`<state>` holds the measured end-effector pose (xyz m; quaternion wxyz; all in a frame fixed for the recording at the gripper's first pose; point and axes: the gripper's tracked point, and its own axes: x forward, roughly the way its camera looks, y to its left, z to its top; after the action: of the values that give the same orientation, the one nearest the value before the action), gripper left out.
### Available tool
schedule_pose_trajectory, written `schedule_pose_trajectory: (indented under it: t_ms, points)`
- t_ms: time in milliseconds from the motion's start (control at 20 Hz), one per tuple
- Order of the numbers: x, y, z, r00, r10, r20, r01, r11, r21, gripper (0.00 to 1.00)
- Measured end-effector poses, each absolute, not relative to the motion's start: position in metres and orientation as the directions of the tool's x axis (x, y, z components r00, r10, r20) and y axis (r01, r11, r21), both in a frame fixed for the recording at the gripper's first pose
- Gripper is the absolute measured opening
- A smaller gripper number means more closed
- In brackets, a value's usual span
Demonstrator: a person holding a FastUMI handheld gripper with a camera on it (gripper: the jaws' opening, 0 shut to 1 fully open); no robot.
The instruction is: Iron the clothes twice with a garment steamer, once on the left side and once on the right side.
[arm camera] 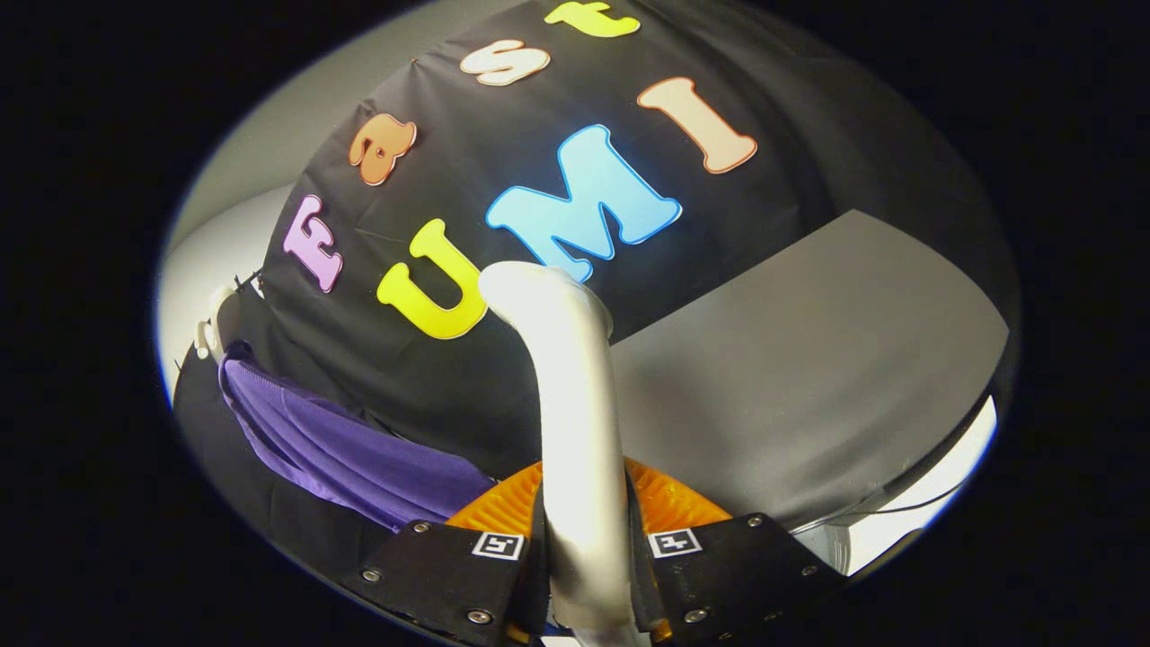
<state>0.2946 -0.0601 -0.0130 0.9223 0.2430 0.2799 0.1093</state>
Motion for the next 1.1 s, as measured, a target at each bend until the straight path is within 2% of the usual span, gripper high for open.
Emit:
schedule_pose_trajectory:
  t_ms: [200,450,700,1100]
  points:
    - [0.246,-0.038,0.017,0.909,0.174,-0.379,-0.029,0.933,0.358,0.36]
    - [0.174,-0.004,0.04,0.96,0.075,-0.269,-0.004,0.966,0.257,0.36]
    - [0.133,0.028,0.054,0.98,0.049,-0.192,-0.003,0.973,0.231,0.36]
    - [0.129,0.108,0.079,0.999,0.034,-0.001,-0.034,0.999,0.01,0.36]
